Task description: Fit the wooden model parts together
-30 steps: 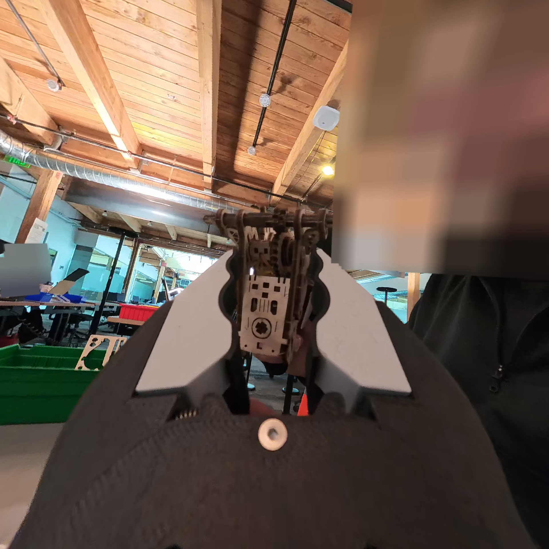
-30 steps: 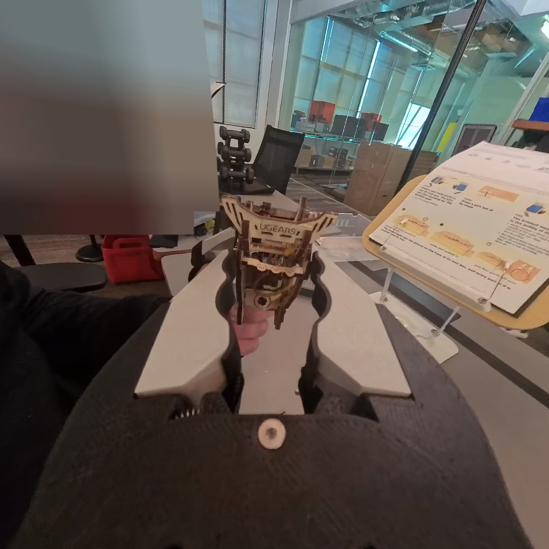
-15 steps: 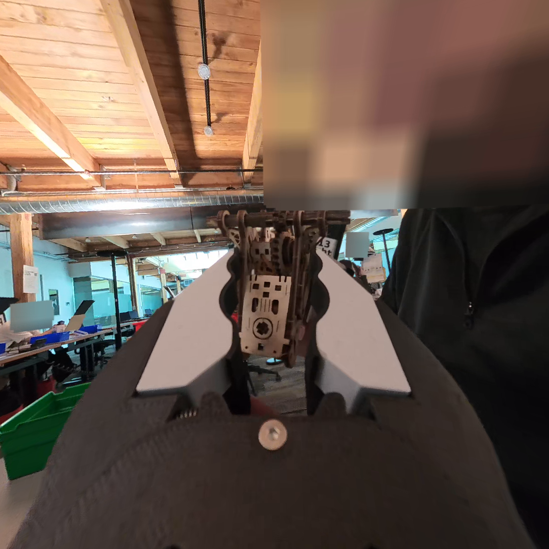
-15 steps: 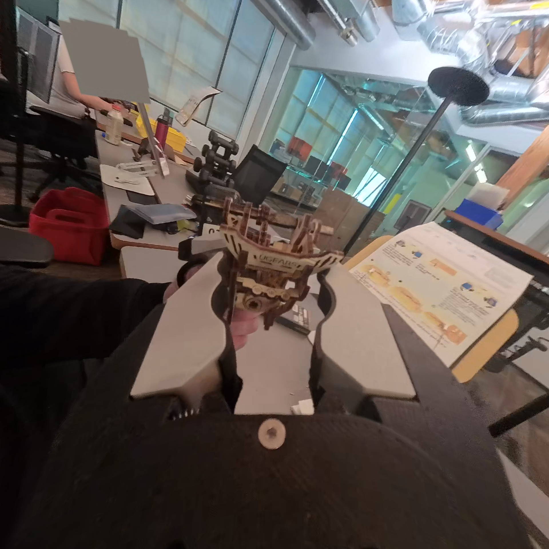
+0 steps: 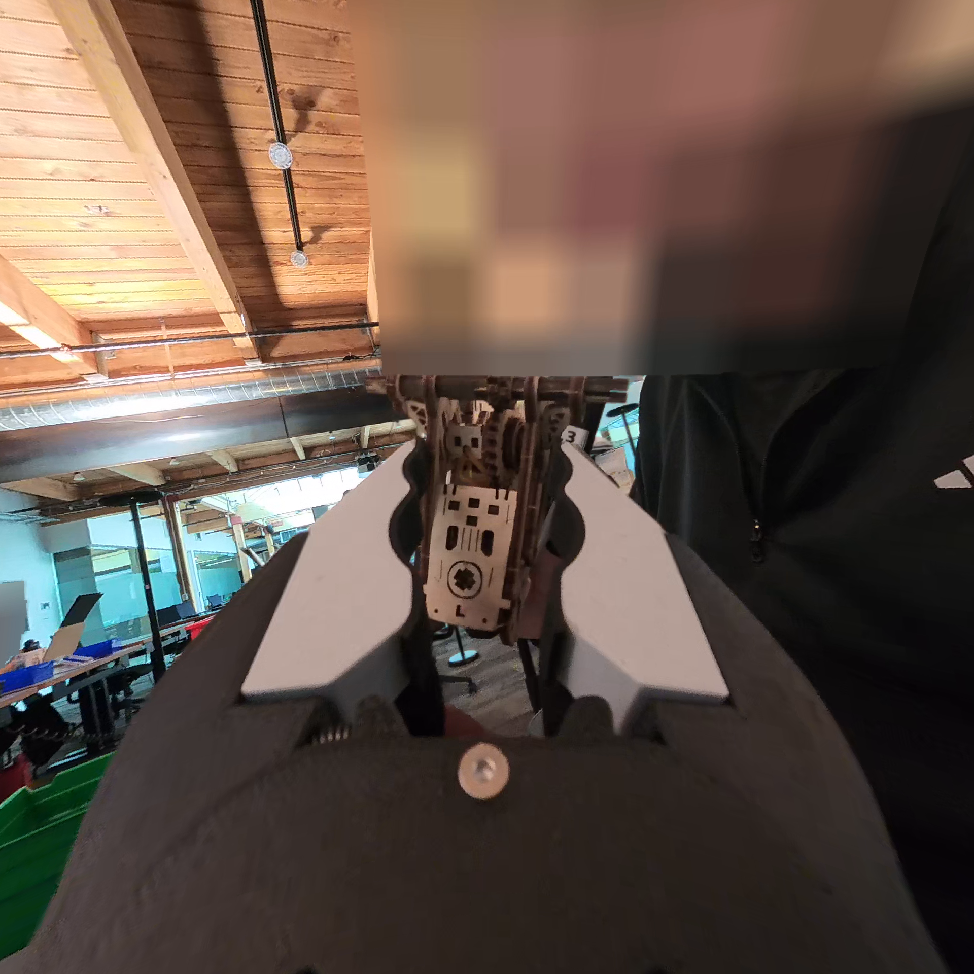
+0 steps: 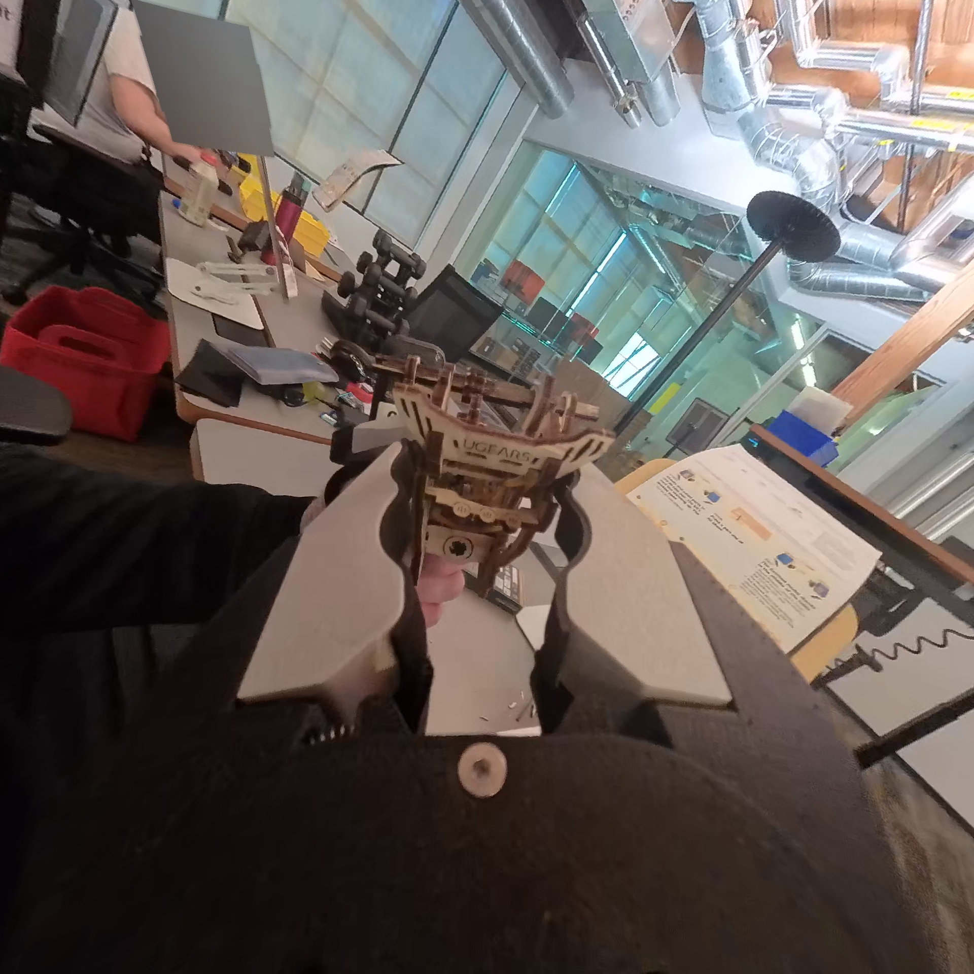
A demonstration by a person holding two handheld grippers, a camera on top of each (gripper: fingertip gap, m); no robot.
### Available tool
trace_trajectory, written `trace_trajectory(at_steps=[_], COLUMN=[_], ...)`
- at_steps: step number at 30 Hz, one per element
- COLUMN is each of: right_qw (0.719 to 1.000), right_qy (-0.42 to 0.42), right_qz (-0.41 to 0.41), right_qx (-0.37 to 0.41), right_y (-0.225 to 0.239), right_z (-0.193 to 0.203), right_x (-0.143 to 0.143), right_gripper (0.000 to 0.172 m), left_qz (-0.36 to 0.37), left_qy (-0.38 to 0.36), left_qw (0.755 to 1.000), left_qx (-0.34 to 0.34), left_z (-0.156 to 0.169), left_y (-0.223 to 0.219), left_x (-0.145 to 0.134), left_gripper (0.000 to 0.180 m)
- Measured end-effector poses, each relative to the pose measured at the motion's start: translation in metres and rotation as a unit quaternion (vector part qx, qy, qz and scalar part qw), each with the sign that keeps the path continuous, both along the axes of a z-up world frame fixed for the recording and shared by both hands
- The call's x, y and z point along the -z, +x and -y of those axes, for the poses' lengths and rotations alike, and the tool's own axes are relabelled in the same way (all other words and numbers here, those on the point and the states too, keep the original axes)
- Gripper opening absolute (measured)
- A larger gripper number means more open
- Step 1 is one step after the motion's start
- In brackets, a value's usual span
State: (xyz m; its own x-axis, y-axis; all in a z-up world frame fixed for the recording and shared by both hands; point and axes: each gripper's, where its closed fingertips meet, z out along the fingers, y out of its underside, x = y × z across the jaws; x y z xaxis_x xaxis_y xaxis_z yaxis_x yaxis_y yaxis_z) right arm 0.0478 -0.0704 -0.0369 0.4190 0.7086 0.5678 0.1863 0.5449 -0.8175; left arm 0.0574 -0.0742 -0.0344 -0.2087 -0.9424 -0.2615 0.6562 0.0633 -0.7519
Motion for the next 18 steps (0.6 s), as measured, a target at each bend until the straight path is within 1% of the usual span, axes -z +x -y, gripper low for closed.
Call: trace_trajectory(at_steps=[3,11,13,15,16,18], right_qw=[1.0,1.0,1.0,0.998,0.997,0.993], right_qy=[0.023,0.022,0.007,0.046,0.058,0.081], right_qz=[0.008,0.007,-0.007,0.018,0.029,0.054], right_qx=[0.013,0.016,0.013,0.039,0.048,0.069], right_y=[-0.001,-0.002,0.001,0.005,0.006,0.009], right_z=[0.003,0.002,-0.003,-0.009,-0.012,-0.019], right_x=[-0.001,-0.001,-0.001,0.002,0.003,0.01], right_gripper=[0.05,0.049,0.05,0.05,0.05,0.051], left_qz=[0.006,0.012,0.002,-0.017,-0.028,-0.04], left_qy=[0.004,-0.004,-0.019,-0.03,-0.045,-0.049], left_qw=[1.0,1.0,1.0,0.999,0.998,0.997], left_qx=[0.011,0.022,0.014,-0.005,-0.023,-0.041], left_z=[0.004,0.003,-0.003,-0.011,-0.018,-0.023], left_y=[-0.002,-0.003,-0.001,0.002,0.003,0.002], left_x=[0.0,0.002,0.002,0.008,0.012,0.02], left_gripper=[0.044,0.043,0.044,0.047,0.054,0.05])
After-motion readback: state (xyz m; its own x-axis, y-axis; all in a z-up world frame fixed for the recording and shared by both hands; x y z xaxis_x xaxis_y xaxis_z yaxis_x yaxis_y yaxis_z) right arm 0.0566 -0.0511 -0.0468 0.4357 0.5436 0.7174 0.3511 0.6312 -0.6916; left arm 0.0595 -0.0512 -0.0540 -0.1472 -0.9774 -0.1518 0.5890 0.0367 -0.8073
